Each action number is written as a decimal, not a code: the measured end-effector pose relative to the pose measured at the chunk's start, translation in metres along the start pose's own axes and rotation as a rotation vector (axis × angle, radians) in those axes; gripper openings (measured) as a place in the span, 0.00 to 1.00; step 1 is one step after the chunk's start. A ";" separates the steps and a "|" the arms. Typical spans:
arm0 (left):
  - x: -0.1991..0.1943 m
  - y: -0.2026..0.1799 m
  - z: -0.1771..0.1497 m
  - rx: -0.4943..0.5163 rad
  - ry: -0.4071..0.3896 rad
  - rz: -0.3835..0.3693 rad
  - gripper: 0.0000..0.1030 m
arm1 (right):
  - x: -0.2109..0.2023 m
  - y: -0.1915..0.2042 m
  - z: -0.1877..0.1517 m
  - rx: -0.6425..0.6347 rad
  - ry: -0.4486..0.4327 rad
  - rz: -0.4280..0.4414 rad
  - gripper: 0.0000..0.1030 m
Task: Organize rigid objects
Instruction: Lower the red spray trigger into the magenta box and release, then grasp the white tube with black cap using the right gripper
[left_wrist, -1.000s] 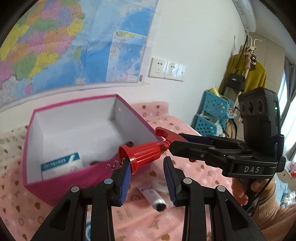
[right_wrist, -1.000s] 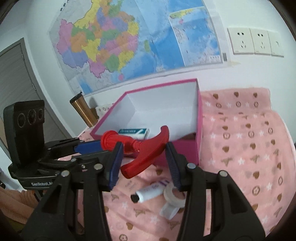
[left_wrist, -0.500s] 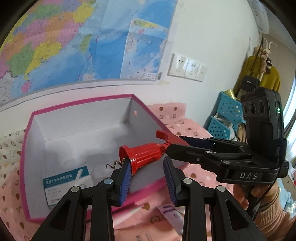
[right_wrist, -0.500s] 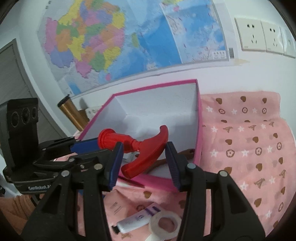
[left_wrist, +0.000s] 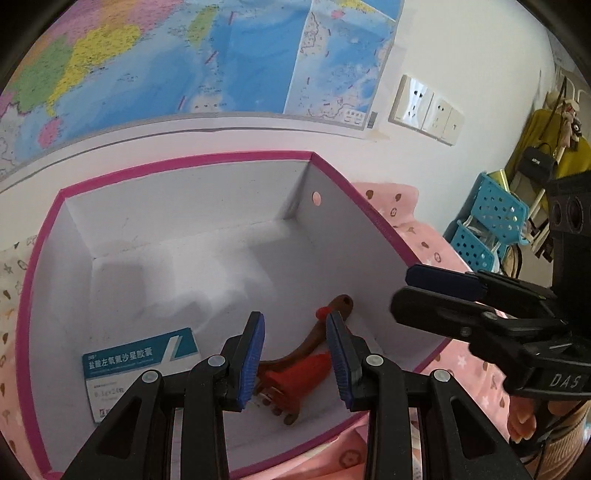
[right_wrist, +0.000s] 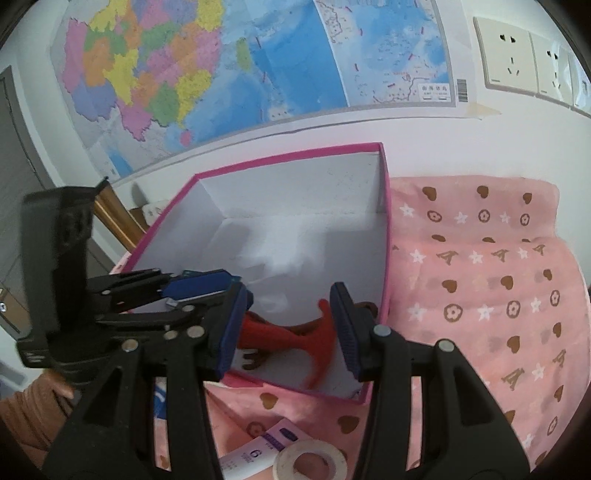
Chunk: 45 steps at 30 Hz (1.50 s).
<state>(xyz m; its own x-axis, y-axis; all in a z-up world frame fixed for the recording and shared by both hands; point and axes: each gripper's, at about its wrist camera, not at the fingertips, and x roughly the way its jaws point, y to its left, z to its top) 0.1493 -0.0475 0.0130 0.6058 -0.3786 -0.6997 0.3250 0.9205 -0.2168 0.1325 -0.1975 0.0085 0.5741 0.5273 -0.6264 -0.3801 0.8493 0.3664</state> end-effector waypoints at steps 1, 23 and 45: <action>-0.004 0.000 -0.001 0.003 -0.009 -0.003 0.33 | -0.003 0.000 -0.001 0.006 -0.004 0.007 0.48; -0.066 -0.063 -0.091 0.165 -0.029 -0.157 0.51 | -0.050 -0.007 -0.106 0.044 0.074 0.067 0.48; -0.037 -0.055 -0.111 0.084 0.070 -0.146 0.24 | -0.050 0.004 -0.134 0.071 0.088 0.135 0.48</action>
<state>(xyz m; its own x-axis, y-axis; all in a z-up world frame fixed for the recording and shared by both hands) 0.0284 -0.0736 -0.0247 0.4965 -0.4975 -0.7113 0.4674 0.8437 -0.2639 0.0052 -0.2245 -0.0509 0.4545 0.6347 -0.6249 -0.3954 0.7725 0.4969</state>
